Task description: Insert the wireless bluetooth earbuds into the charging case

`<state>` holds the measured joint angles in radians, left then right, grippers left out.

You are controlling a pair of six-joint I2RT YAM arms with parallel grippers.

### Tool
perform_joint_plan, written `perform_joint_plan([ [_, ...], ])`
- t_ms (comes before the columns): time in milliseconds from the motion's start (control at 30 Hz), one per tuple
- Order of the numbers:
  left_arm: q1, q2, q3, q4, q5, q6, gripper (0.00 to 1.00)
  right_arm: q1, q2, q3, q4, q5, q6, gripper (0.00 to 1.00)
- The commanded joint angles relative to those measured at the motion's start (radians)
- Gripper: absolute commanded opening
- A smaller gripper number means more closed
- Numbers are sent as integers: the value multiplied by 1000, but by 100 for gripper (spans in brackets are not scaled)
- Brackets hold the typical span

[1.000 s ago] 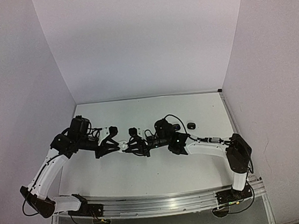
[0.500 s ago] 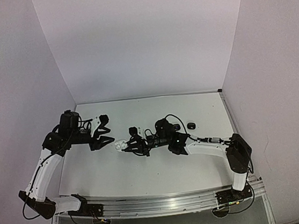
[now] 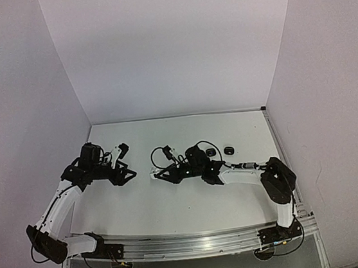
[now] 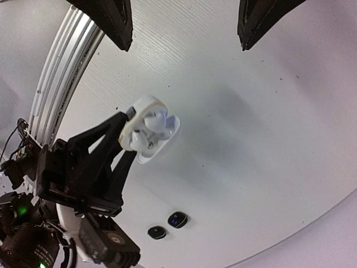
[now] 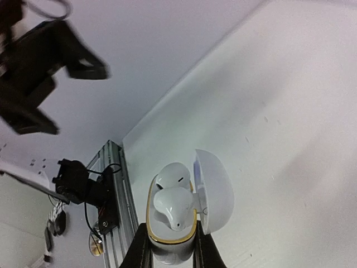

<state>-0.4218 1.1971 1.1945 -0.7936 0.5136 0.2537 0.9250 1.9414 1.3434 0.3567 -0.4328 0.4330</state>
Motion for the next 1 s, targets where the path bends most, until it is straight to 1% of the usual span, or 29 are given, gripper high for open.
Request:
perform_joint_plan([
  [0, 24, -60, -96, 123, -25, -149, 64, -16, 97, -54, -99, 84, 369, 0],
  [167, 39, -85, -174, 175, -38, -189, 65, -43, 193, -93, -120, 71, 537, 0],
  [367, 46, -110, -203, 190, -42, -192, 65, -67, 245, -112, -178, 56, 663, 0],
  [400, 46, -113, -206, 193, -42, -194, 65, -72, 251, -115, -193, 52, 686, 3],
  [433, 47, -115, -207, 196, -42, -196, 65, -76, 256, -119, -206, 49, 705, 8],
  [467, 48, -117, -208, 200, -42, -197, 65, -79, 256, -121, -219, 47, 721, 16],
  [500, 48, -118, -208, 202, -42, -197, 65, -81, 255, -122, -232, 47, 732, 27],
  [533, 49, -119, -208, 204, -42, -197, 65, -82, 251, -121, -247, 49, 734, 41],
  [567, 49, -120, -208, 204, -42, -197, 65, -82, 245, -117, -266, 52, 730, 51],
  [633, 50, -120, -208, 205, -41, -197, 66, -82, 221, -108, -306, 67, 715, 68],
  [667, 50, -121, -211, 206, -42, -199, 66, -82, 204, -107, -330, 85, 707, 73],
  [733, 52, -124, -218, 211, -44, -207, 66, -82, 171, -88, -430, 136, 679, 77],
  [867, 67, -138, -241, 238, -71, -241, 66, -81, 108, -34, -626, 239, 597, 79],
  [900, 73, -141, -251, 249, -92, -257, 66, -82, 91, -25, -658, 265, 577, 79],
  [967, 94, -148, -287, 284, -178, -312, 66, -82, 45, -9, -712, 311, 525, 80],
])
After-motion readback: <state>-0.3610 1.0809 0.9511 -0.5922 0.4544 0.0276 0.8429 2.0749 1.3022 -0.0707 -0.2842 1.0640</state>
